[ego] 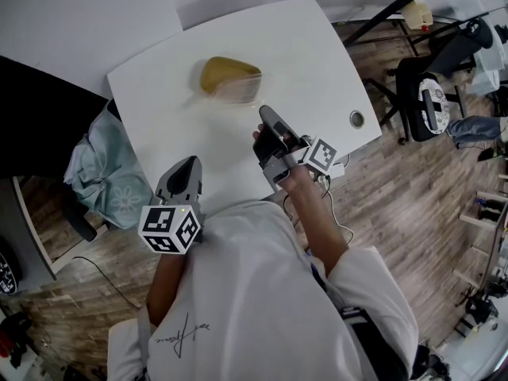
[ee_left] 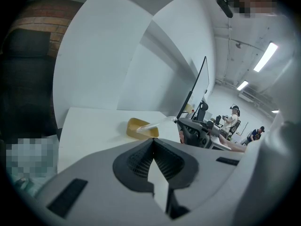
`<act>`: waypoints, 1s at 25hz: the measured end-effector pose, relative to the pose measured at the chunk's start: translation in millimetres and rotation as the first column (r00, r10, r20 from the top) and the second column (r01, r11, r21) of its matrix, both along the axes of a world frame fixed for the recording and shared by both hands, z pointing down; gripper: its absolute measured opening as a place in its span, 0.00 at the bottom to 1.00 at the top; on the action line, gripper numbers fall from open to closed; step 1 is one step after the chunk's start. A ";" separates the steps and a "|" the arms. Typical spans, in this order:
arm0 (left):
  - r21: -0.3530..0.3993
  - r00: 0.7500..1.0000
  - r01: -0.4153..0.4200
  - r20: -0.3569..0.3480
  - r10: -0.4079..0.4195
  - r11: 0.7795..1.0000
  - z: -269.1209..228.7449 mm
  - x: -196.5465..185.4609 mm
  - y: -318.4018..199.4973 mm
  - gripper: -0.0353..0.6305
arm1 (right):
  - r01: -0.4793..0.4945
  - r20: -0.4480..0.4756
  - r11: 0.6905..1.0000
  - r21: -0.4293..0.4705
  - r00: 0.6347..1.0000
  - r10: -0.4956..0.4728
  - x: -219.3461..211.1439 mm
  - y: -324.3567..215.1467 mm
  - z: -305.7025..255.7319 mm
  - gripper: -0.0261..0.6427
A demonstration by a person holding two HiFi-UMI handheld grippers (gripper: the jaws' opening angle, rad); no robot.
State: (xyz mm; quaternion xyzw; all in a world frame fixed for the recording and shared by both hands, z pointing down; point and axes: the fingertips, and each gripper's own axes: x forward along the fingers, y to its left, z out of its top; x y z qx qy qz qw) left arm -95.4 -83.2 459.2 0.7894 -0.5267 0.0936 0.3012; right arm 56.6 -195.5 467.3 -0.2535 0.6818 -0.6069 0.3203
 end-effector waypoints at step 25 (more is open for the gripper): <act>0.007 1.000 0.000 -0.009 0.000 1.000 -1.1 -0.8 3.1 0.06 | 0.039 -0.065 0.999 0.034 0.997 -0.037 -16.3 35.4 -13.3 0.06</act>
